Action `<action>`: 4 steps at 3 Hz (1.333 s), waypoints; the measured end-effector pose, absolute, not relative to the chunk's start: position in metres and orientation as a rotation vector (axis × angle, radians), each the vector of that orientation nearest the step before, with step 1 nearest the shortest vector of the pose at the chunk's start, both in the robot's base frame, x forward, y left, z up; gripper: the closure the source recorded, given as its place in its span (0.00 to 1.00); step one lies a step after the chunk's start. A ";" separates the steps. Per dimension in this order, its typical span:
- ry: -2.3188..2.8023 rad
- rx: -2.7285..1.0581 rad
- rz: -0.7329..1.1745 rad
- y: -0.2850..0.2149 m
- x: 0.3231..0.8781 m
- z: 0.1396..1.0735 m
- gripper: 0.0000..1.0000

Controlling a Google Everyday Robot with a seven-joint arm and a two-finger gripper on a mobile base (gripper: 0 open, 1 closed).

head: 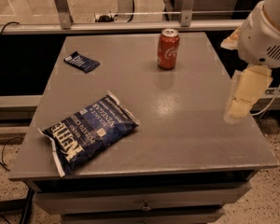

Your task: Pick blue chip bag

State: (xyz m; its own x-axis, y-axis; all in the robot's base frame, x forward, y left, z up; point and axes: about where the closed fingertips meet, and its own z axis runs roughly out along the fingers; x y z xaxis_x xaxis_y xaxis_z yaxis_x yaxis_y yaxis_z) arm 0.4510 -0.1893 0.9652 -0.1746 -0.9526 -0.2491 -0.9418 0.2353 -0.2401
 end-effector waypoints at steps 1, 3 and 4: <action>2.099 -1.795 0.091 -0.151 0.466 0.937 0.00; 1.923 -1.828 0.383 -0.065 0.479 0.879 0.00; 1.820 -1.805 0.501 -0.014 0.485 0.852 0.00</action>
Offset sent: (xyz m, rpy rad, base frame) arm 0.0364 0.1363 -0.0925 0.3241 0.1018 0.2399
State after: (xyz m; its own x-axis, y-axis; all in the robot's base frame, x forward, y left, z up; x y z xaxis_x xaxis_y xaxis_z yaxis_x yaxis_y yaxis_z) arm 0.4854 -0.0136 0.8519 0.0267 -0.8005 -0.5987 -0.9941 0.0418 -0.1002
